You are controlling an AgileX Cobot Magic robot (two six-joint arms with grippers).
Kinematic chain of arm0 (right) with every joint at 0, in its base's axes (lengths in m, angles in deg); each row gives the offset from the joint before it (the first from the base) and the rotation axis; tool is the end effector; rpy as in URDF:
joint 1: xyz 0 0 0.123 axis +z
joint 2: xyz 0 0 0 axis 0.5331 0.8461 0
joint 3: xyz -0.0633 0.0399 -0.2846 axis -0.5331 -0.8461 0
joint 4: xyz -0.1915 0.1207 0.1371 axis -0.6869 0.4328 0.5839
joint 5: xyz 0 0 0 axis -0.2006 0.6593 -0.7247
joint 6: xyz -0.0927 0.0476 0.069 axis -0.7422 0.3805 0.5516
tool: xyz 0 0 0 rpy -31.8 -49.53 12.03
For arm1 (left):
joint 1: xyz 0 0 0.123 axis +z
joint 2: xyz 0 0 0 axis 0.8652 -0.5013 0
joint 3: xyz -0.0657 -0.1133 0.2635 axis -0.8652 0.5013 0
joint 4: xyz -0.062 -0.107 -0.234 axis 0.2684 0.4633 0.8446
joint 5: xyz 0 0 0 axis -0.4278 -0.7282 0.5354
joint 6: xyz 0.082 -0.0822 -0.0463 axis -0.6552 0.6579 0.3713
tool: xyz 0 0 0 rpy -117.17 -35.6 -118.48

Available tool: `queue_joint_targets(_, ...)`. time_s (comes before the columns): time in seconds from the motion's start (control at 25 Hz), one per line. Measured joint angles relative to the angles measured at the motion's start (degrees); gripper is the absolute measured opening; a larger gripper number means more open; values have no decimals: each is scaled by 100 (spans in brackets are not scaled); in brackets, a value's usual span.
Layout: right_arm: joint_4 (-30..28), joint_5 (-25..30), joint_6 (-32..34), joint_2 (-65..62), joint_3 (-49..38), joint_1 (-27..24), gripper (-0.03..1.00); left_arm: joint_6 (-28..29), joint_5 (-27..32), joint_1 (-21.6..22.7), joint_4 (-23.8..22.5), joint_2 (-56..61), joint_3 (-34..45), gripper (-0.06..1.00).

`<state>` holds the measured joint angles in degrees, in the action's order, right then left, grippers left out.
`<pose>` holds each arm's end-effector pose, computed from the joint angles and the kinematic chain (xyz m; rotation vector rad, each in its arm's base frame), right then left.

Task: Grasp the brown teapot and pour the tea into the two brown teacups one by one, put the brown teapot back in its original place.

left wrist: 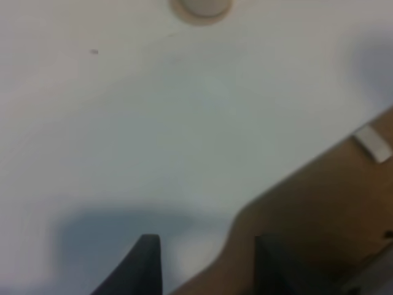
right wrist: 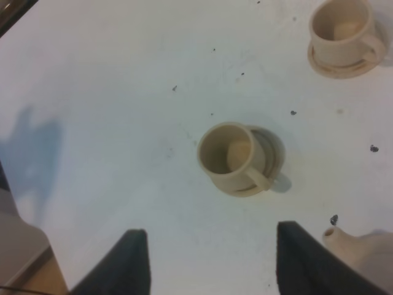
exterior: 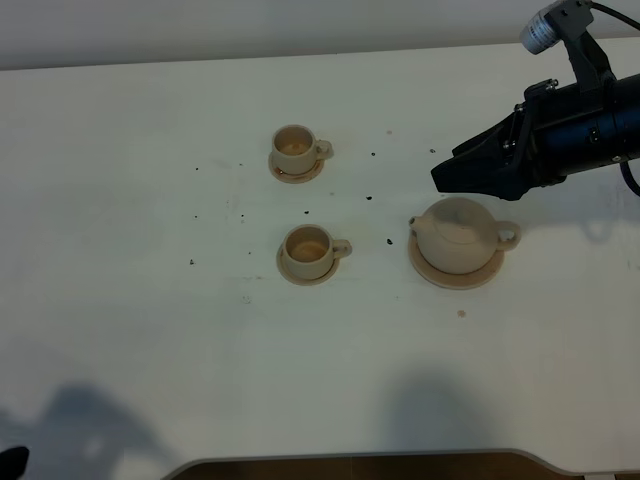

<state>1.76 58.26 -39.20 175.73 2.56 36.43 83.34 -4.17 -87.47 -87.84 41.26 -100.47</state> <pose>0.3313 0.1158 0.2300 -0.8342 2.2009 0.8865 0.0561 -0.0332 0.2611 0.5996 2.2059 -0.2652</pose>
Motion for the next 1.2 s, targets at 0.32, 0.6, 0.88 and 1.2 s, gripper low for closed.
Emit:
queue_joint_targets(0.32,0,58,0,0,0,0,48,155,-10,0,-187,4,37,37)
queue_joint_targets(0.6,0,62,0,0,0,0,48,158,-10,14,-187,4,37,37)
queue_joint_targets(0.88,18,87,-5,0,0,0,48,158,-10,1372,-187,23,37,37)
queue_joint_targets(1.2,44,98,-5,0,0,0,48,158,-23,2782,-187,775,37,37)
